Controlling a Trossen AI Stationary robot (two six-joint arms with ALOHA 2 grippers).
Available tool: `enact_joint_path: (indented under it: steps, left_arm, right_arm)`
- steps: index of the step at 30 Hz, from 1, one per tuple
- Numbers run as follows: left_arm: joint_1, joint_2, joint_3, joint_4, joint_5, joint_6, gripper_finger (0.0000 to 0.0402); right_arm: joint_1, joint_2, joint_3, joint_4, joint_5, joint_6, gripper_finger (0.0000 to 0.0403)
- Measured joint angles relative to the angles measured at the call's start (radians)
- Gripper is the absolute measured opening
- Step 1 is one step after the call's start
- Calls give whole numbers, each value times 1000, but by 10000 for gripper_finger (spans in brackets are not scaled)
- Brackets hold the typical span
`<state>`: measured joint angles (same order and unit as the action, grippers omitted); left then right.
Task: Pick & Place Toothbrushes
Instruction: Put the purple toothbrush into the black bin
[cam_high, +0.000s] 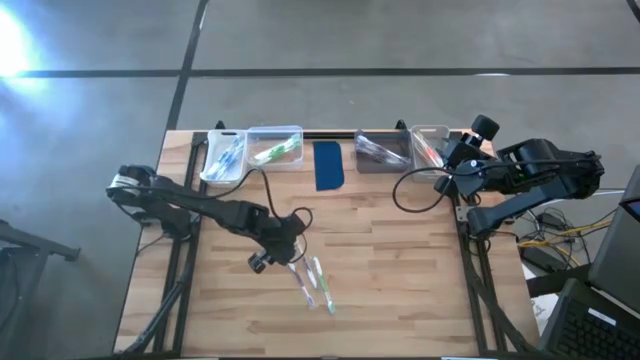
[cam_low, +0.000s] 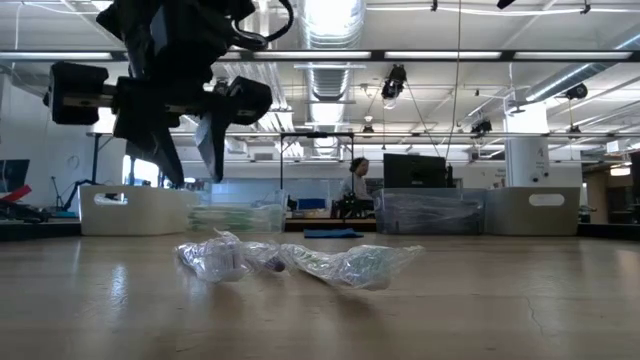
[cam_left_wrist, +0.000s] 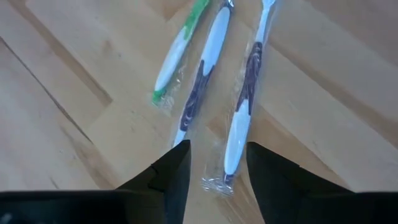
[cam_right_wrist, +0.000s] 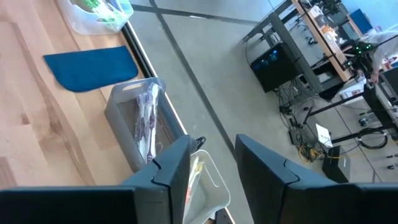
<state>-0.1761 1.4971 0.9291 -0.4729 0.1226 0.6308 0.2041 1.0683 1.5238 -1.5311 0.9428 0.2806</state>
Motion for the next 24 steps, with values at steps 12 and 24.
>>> enact_joint_path:
  steps: [12,24]
  left_arm:
    - [-4,127,22,55,53,1,154]
    - [-3,225,33,53,77,1,156]
  right_arm:
    - [0,0,0,1,0,0,90]
    - [0,0,-1,1,0,-4,102]
